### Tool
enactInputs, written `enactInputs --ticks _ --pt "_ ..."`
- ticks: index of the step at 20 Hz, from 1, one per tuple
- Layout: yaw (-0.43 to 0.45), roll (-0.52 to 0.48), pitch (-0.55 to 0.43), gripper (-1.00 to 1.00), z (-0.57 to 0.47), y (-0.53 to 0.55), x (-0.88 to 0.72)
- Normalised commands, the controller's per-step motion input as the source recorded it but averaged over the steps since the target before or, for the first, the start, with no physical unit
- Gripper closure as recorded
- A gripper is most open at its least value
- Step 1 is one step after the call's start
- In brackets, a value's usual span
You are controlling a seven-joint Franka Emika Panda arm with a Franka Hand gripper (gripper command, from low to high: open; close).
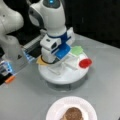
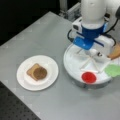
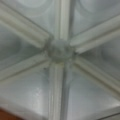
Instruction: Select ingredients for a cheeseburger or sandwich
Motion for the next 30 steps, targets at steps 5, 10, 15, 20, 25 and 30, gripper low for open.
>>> enactInputs --ticks 5,10,15,20,25,30 --pt "-0.131 0.045 -0.185 -1.00 -0.18 0.15 -0.15" --pt "-0.097 0.018 -0.187 -1.00 -0.20 0.13 -0.16" --pt "-0.087 -0.008 -0.204 -1.00 -0.22 0.15 -0.15" --pt "-0.085 -0.024 -0.208 -1.00 -0.16 0.15 -0.20" --pt "-0.063 -0.061 -0.190 -1.00 -0.12 0.11 -0.28" --pt "-0.017 -0.076 -0.202 -1.00 -0.17 0.02 -0.36"
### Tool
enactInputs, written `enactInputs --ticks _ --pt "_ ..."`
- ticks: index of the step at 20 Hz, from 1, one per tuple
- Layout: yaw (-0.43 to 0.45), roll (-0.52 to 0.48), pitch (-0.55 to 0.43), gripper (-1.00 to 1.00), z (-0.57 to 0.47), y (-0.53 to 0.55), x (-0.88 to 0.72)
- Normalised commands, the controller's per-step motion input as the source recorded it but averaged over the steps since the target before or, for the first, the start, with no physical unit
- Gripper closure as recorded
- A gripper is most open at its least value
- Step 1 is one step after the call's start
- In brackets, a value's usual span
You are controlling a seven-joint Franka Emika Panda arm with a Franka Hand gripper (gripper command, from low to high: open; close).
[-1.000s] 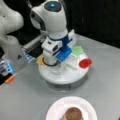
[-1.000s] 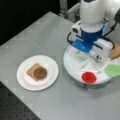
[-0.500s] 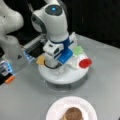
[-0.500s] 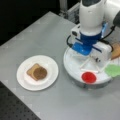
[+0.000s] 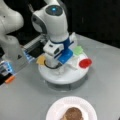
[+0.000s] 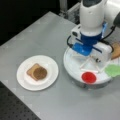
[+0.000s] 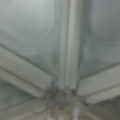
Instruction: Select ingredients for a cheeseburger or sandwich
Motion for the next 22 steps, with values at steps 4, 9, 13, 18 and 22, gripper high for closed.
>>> enactInputs --ticks 4,9,13,18,22 --pt "0.004 -0.065 -0.226 -1.00 -0.17 0.00 -0.40" --pt "0.018 -0.067 -0.261 -1.00 -0.17 0.04 -0.37" --pt "0.029 -0.057 -0.263 -1.00 -0.15 0.07 -0.33" --pt "0.037 -0.053 -0.264 -1.00 -0.19 0.06 -0.32" --pt "0.043 -0.055 -0.251 -1.00 -0.20 0.06 -0.32"
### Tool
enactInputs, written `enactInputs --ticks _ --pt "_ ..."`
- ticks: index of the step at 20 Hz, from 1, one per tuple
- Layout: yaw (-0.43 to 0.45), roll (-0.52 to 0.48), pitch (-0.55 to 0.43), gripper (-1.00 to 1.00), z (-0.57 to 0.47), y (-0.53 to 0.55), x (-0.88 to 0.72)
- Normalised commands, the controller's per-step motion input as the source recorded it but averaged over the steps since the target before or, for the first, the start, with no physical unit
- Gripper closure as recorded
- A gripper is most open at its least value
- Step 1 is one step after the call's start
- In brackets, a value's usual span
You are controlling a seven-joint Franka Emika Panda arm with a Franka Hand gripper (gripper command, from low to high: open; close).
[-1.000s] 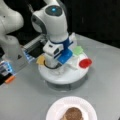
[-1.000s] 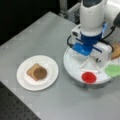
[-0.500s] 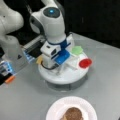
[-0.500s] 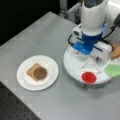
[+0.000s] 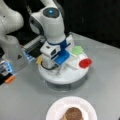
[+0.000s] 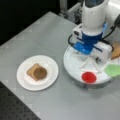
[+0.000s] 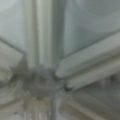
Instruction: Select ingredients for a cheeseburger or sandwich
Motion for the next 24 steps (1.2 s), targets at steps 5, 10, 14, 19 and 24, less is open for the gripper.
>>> enactInputs --ticks 5,10,14,19,24 --pt "0.048 -0.070 -0.234 -1.00 -0.22 0.06 -0.30" --pt "0.073 -0.071 -0.203 -1.00 -0.20 0.05 -0.30" --pt "0.160 -0.072 -0.181 -1.00 -0.22 0.05 -0.30" --pt "0.235 -0.088 -0.158 -1.00 -0.26 0.06 -0.27" --pt "0.318 -0.135 -0.114 -1.00 -0.33 0.10 -0.20"
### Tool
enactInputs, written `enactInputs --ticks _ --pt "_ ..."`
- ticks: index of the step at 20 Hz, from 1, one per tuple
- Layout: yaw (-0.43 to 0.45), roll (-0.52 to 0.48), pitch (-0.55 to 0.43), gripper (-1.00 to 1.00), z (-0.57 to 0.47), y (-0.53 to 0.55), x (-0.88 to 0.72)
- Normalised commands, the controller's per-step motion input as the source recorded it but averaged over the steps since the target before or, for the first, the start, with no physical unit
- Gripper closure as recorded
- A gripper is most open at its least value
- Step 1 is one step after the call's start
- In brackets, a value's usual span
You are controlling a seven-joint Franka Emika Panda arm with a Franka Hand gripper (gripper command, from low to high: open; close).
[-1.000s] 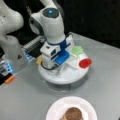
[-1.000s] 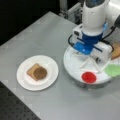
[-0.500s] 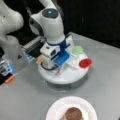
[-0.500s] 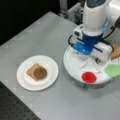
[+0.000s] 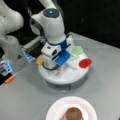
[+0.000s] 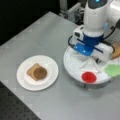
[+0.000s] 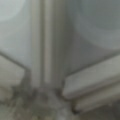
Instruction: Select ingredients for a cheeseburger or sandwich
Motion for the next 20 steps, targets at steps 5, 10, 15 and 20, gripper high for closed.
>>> enactInputs --ticks 5,10,15,20 --pt "0.375 -0.135 -0.048 -1.00 -0.31 0.04 -0.19" --pt "0.371 -0.116 -0.021 -1.00 -0.32 -0.06 -0.21" --pt "0.366 -0.096 -0.008 -1.00 -0.33 -0.12 -0.28" --pt "0.436 -0.043 -0.002 -1.00 -0.31 -0.16 -0.31"
